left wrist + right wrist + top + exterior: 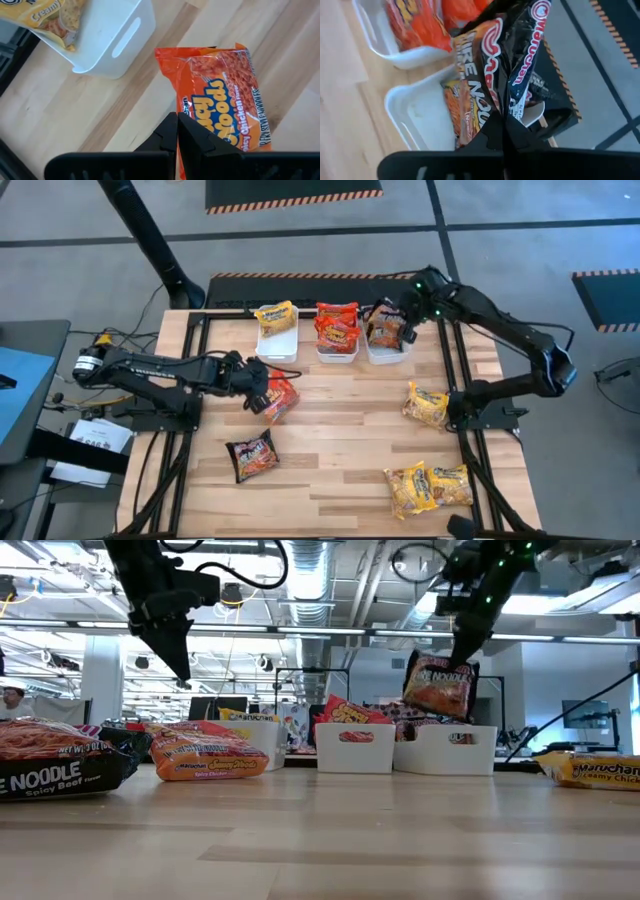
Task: Sort Maruchan noodles
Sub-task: Put the black noodle pack into the right white bin
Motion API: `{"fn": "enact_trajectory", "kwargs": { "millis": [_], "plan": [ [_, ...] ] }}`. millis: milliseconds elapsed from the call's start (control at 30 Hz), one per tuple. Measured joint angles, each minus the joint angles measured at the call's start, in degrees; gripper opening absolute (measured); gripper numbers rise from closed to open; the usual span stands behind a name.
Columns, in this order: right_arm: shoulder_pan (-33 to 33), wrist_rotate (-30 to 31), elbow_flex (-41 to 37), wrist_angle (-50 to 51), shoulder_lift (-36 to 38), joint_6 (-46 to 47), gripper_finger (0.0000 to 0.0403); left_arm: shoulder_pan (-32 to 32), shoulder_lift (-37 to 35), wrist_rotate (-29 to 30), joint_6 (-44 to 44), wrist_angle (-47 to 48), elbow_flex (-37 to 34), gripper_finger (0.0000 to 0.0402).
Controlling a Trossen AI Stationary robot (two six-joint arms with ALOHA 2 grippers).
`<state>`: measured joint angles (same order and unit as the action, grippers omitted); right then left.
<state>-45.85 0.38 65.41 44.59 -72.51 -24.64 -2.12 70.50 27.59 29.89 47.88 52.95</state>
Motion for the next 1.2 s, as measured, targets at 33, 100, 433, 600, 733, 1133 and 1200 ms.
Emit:
{"fn": "enact_trajectory", "kwargs": {
  "millis": [33, 100, 433, 600, 733, 1133, 1200],
  "plan": [
    [-0.7, 0.0, 0.0, 0.1, -0.7, -0.6, 0.0004, 0.2, 0.0, 0.0, 0.0, 0.0, 0.0, 0.0],
    [-1.3, 0.0, 0.0, 0.1, -2.3, -1.4, 0.0003, 0.6, 0.0, -0.1, 0.0, 0.0, 0.0, 0.0],
    [0.2, 4.4, 0.0, 3.8, -7.5, -3.5, 0.0003, 2.9, 0.0, -0.2, -1.7, 0.0, 0.0, 0.0],
    [1.1, 5.6, 0.0, 4.0, -10.8, -4.4, 0.0005, 3.8, 0.0, -0.2, -1.8, 0.0, 0.0, 0.0],
    [2.2, 6.1, 0.0, 4.0, -13.6, -4.4, 0.0007, 4.2, 0.0, -0.3, -2.9, 0.0, 0.0, 0.0],
    [5.6, 9.5, 0.0, 1.9, -15.0, -2.4, 0.0062, 4.2, 0.0, -0.3, -4.1, 0.2, 0.0, 0.0],
    [5.6, 9.6, 0.0, 2.0, -15.0, -1.3, 0.0074, 4.2, 0.0, -0.3, -4.1, 0.2, 0.0, 0.0]
  ]
}}
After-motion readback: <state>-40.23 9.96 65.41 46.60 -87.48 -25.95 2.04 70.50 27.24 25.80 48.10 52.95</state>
